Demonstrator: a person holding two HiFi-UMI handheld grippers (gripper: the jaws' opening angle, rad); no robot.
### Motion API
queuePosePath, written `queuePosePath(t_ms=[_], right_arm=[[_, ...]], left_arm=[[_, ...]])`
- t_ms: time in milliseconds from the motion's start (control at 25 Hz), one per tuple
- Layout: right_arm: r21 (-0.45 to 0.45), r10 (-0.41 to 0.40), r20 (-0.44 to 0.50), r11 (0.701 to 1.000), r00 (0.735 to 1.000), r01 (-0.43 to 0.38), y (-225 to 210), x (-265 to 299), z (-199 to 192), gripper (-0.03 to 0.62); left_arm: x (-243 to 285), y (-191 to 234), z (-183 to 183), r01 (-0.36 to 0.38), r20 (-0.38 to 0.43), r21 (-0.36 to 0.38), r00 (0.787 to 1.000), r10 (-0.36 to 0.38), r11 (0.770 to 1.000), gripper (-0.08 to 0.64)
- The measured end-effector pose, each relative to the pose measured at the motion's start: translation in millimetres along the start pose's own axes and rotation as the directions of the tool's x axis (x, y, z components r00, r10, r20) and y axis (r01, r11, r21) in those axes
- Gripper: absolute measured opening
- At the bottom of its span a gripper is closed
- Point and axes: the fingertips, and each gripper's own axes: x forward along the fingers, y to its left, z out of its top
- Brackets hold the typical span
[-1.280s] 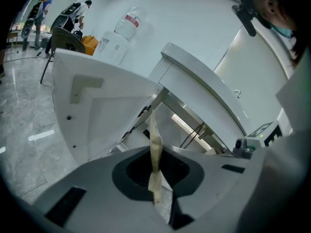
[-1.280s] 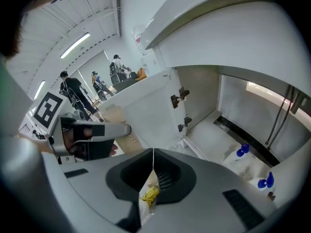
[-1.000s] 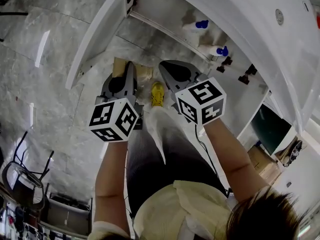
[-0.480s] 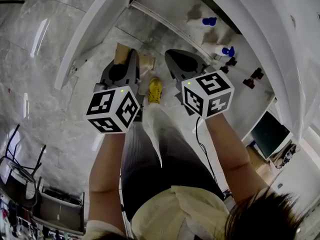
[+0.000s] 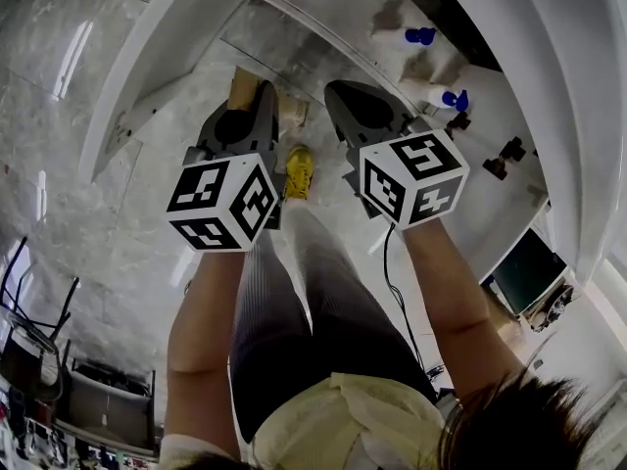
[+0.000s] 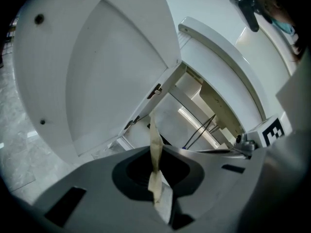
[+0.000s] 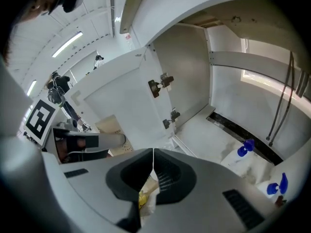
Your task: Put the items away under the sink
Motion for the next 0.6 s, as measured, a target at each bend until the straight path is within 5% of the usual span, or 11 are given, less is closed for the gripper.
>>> queuePosePath(t_ms=[600], right_arm=[[0.033, -0.019, -0.019, 0.999, 1.0, 0.019, -31, 33, -18, 0.027]], left_arm=[[48, 22, -23, -0.03, -0.021, -0.001, 0.999, 0.03, 1.0, 0.054]])
